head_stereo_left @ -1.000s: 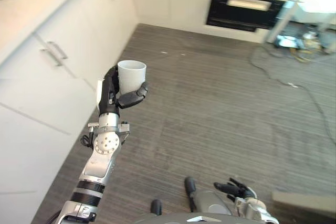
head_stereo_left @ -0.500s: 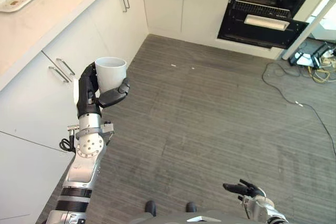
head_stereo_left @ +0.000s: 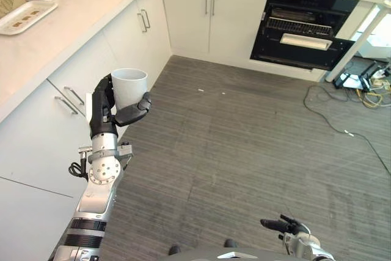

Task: Place the dishes in the dishwasher.

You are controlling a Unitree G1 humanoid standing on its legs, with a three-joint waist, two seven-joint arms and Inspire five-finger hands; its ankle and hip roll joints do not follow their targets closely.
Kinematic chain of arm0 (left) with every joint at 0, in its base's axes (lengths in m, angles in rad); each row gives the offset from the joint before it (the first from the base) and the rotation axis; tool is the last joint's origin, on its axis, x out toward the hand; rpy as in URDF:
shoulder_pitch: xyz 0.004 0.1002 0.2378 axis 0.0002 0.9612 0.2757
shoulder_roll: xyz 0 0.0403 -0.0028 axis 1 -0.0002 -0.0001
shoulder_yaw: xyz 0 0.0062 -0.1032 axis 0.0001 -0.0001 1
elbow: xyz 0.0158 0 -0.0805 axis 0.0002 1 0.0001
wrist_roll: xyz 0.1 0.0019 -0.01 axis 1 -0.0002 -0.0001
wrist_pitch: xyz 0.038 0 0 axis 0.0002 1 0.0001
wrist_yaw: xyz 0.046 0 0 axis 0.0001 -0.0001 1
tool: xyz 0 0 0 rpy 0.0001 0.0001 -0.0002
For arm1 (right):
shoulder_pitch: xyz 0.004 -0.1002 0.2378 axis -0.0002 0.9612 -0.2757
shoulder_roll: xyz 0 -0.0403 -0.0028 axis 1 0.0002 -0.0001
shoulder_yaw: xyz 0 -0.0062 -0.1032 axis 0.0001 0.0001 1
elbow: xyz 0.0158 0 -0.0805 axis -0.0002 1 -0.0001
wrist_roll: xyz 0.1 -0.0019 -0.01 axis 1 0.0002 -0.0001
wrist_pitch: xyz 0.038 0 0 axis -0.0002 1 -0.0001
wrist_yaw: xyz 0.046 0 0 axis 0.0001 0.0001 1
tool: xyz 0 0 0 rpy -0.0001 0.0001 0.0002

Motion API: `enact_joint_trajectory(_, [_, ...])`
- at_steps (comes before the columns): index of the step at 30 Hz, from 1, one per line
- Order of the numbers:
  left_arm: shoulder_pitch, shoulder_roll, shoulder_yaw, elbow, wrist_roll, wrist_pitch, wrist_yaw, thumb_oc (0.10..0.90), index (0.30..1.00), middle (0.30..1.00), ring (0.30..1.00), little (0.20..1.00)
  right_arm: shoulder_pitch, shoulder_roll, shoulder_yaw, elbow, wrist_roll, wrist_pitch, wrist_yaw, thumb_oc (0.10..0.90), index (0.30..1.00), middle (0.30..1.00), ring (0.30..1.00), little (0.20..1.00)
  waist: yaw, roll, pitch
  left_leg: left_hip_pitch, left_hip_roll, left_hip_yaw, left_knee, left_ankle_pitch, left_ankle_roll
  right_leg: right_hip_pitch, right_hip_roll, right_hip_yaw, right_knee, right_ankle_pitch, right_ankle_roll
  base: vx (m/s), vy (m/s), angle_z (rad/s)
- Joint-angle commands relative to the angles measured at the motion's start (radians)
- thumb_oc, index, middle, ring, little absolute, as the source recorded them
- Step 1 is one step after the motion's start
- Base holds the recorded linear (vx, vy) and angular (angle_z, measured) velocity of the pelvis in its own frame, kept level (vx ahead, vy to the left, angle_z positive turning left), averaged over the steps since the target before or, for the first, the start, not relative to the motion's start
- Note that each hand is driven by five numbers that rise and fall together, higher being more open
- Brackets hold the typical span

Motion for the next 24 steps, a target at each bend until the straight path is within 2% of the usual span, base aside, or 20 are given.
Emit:
enact_joint_trajectory(1, [-0.039,0.099,0.053,-0.137,0.039,-0.087,-0.011,0.4,0.3,0.3,0.3,0.3,0.242,0.122,-0.123,0.134,-0.101,0.024,0.011,0.8,0.9,0.9,0.9,0.9,-0.113,-0.076,-0.01,-0.153,0.267,0.573,0.029,0.101,-0.101,0.004,-0.256,-0.122,0.049,0.137,0.191,-0.16,-0.229,0.0])
enact_joint_trajectory(3, [-0.016,0.092,0.085,-0.111,0.034,-0.073,-0.014,0.4,0.3,0.3,0.3,0.3,0.19,0.121,-0.066,0.072,-0.122,0.005,0.011,0.8,0.9,0.9,0.9,0.9,-0.088,-0.069,-0.005,-0.141,0.337,0.618,0.039,0.157,-0.147,-0.01,-0.184,-0.155,0.02,-0.003,0.191,-0.29,-0.385,-0.02])
enact_joint_trajectory(4, [-0.016,0.078,0.086,-0.101,0.03,-0.073,-0.021,0.4,0.3,0.3,0.3,0.3,0.176,0.119,-0.055,0.063,-0.121,-0.004,0.01,0.8,0.9,0.9,0.9,0.9,-0.082,-0.065,0.012,-0.16,0.366,0.635,0.07,0.19,-0.145,-0.014,-0.135,-0.134,0.017,-0.033,0.161,-0.35,-0.475,-0.03])
enact_joint_trajectory(5, [-0.021,0.061,0.073,-0.092,0.018,-0.074,-0.028,0.4,0.3,0.3,0.3,0.3,0.175,0.115,-0.048,0.053,-0.111,-0.01,0.015,0.8,0.9,0.9,0.9,0.9,-0.076,-0.054,0.025,-0.179,0.392,0.605,0.083,0.21,-0.157,-0.008,-0.084,-0.102,0.017,-0.063,0.132,-0.34,-0.422,-0.02])
enact_joint_trajectory(7, [-0.022,0.017,0.065,-0.094,0.004,-0.079,-0.037,0.4,0.3,0.3,0.3,0.3,0.16,0.097,-0.02,0.043,-0.122,-0.014,0.024,0.8,0.9,0.9,0.9,0.9,-0.067,-0.035,0.069,-0.191,0.415,0.54,0.135,0.22,-0.172,0.013,-0.044,-0.113,0.017,-0.078,0.102,-0.3,-0.313,0.01])
enact_joint_trajectory(8, [-0.015,-0.004,0.062,-0.099,-0.009,-0.086,-0.036,0.4,0.3,0.3,0.3,0.3,0.149,0.091,0.005,0.041,-0.136,-0.018,0.028,0.8,0.9,0.9,0.9,0.9,-0.051,-0.033,0.088,-0.194,0.397,0.47,0.182,0.202,-0.169,0.017,-0.031,-0.108,0.017,-0.081,0.086,-0.3,-0.293,0.04])
enact_joint_trajectory(9, [-0.02,-0.014,0.051,-0.104,-0.01,-0.089,-0.035,0.4,0.3,0.3,0.3,0.3,0.133,0.069,0.021,0.043,-0.146,-0.018,0.024,0.8,0.9,0.9,0.9,0.9,-0.024,-0.033,0.108,-0.202,0.351,0.329,0.244,0.194,-0.163,0.011,-0.015,-0.094,0.017,-0.068,0.069,-0.29,-0.346,0.07])
enact_joint_trajectory(10, [-0.02,-0.018,0.038,-0.107,-0.007,-0.089,-0.042,0.4,0.3,0.3,0.3,0.3,0.122,0.058,0.03,0.045,-0.158,-0.021,0.021,0.8,0.9,0.9,0.9,0.9,-0.012,-0.041,0.12,-0.206,0.291,0.197,0.297,0.153,-0.144,0.007,-0.005,-0.077,0.021,-0.062,0.054,-0.29,-0.421,0.08])
enact_joint_trajectory(11, [-0.016,-0.014,0.034,-0.113,0.005,-0.086,-0.05,0.4,0.3,0.3,0.3,0.3,0.112,0.045,0.031,0.047,-0.175,-0.022,0.018,0.8,0.9,0.9,0.9,0.9,-0.006,-0.062,0.123,-0.215,0.189,0.081,0.409,0.072,-0.116,-0.002,-0.002,-0.049,0.027,-0.043,0.04,-0.25,-0.455,0.1])
enact_joint_trajectory(12, [-0.014,-0.009,0.033,-0.12,0.015,-0.084,-0.055,0.4,0.3,0.3,0.3,0.3,0.112,0.038,0.028,0.054,-0.184,-0.021,0.015,0.8,0.9,0.9,0.9,0.9,-0.004,-0.068,0.119,-0.22,0.127,0.035,0.455,0.02,-0.1,-0.002,0.003,-0.04,0.03,-0.038,0.035,-0.23,-0.421,0.09])
enact_joint_trajectory(14, [-0.017,-0.009,0.039,-0.137,0.023,-0.088,-0.041,0.4,0.3,0.3,0.3,0.3,0.122,0.03,0.012,0.067,-0.184,-0.019,0.008,0.8,0.9,0.9,0.9,0.9,-0.013,-0.067,0.108,-0.211,0.007,-0.011,0.524,-0.063,-0.06,-0.014,0.018,-0.006,0.034,-0.028,0.019,-0.2,-0.266,0.04])
enact_joint_trajectory(15, [-0.031,-0.03,0.044,-0.138,0.0,-0.094,-0.018,0.4,0.3,0.3,0.3,0.3,0.131,0.035,0.013,0.098,-0.186,-0.007,0.007,0.8,0.9,0.9,0.9,0.9,-0.02,-0.051,0.089,-0.173,-0.08,-0.047,0.468,-0.113,-0.02,-0.03,0.047,0.036,0.042,-0.02,0.01,-0.14,-0.14,0.01])
enact_joint_trajectory(17, [-0.031,-0.03,0.044,-0.138,0.0,-0.094,-0.018,0.4,0.3,0.3,0.3,0.3,0.131,0.035,0.013,0.098,-0.186,-0.007,0.007,0.8,0.9,0.9,0.9,0.9,-0.019,-0.051,0.09,-0.171,-0.08,-0.047,0.467,-0.113,-0.02,-0.029,0.047,0.036,0.042,-0.02,0.01,-0.01,-0.047,-0.01])
enact_joint_trajectory(18, [-0.049,-0.041,0.033,-0.139,-0.001,-0.097,0.006,0.4,0.3,0.3,0.3,0.3,0.14,0.039,0.022,0.138,-0.193,0.008,-0.001,0.8,0.9,0.9,0.9,0.9,-0.032,-0.024,0.068,-0.095,-0.098,-0.05,0.334,-0.163,0.025,-0.049,0.08,0.05,0.064,-0.018,0.009,0.0,0.0,0.0])
enact_joint_trajectory(19, [-0.072,-0.04,0.021,-0.124,0.013,-0.095,0.022,0.4,0.3,0.3,0.3,0.3,0.156,0.047,0.029,0.127,-0.187,-0.007,-0.017,0.8,0.9,0.9,0.9,0.9,-0.06,-0.024,0.044,-0.044,-0.078,-0.05,0.212,-0.154,0.033,-0.064,0.108,0.061,0.079,-0.011,0.007,0.0,0.0,0.0])
enact_joint_trajectory(20, [-0.072,-0.04,0.02,-0.122,0.013,-0.096,0.022,0.4,0.3,0.3,0.3,0.3,0.157,0.047,0.029,0.126,-0.187,-0.007,-0.017,0.8,0.9,0.9,0.9,0.9,-0.058,-0.024,0.043,-0.037,-0.077,-0.049,0.198,-0.147,0.033,-0.065,0.108,0.063,0.08,-0.012,0.006,0.0,0.0,0.0])
enact_joint_trajectory(22, [-0.108,-0.035,0.001,-0.11,0.034,-0.09,0.042,0.4,0.3,0.3,0.3,0.3,0.161,0.056,0.024,0.113,-0.166,-0.019,-0.03,0.8,0.9,0.9,0.9,0.9,-0.08,-0.024,0.024,-0.01,-0.071,-0.067,0.106,-0.119,0.042,-0.086,0.12,0.066,0.099,-0.012,0.013,0.0,0.0,0.0])
enact_joint_trajectory(24, [-0.123,-0.028,-0.009,-0.108,0.041,-0.092,0.045,0.4,0.3,0.3,0.3,0.3,0.164,0.06,0.025,0.1,-0.16,-0.026,-0.032,0.8,0.9,0.9,0.9,0.9,-0.088,-0.025,0.02,-0.005,-0.066,-0.062,0.081,-0.109,0.04,-0.089,0.122,0.065,0.104,-0.016,0.014,0.0,0.0,0.0])
